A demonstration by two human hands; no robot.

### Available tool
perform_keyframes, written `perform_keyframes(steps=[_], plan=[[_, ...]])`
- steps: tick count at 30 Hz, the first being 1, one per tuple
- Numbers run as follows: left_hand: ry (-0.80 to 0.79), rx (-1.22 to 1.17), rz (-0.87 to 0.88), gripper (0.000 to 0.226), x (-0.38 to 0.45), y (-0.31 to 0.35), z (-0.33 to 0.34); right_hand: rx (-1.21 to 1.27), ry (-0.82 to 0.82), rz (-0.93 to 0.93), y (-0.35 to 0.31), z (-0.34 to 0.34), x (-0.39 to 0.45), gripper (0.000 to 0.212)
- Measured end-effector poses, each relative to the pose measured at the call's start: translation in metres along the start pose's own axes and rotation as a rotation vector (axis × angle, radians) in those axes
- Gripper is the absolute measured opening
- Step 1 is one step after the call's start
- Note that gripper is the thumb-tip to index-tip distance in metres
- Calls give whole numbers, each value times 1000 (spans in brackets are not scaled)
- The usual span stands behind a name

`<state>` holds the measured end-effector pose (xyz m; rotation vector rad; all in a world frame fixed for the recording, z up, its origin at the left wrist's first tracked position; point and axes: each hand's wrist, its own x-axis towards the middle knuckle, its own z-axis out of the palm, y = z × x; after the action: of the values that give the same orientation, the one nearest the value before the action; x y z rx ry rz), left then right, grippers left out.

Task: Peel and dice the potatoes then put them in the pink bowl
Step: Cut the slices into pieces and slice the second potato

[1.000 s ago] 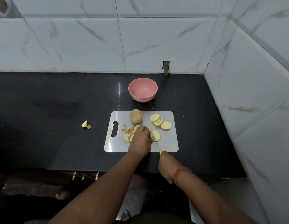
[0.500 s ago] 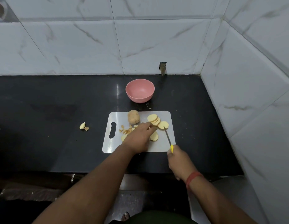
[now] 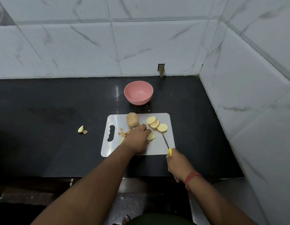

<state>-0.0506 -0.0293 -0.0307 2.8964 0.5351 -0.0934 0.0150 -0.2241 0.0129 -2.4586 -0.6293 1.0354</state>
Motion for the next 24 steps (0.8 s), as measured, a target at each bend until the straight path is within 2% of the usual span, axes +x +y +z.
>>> perform_keyframes(steps=[5,10,14,24], plan=[[23,-30,-29,45,0,4,0,-31,-30,58,0,14,14,7],[1,-35,-38,48,1,3,-2,-169,-44,-41,-8,10,16,4],[10,-30,-45,48,2,3,-1,-190,-89,-42,-13,15,17,4],[9,-42,-46,47,2,2,-2,-215,-35,-91,-12,14,27,2]])
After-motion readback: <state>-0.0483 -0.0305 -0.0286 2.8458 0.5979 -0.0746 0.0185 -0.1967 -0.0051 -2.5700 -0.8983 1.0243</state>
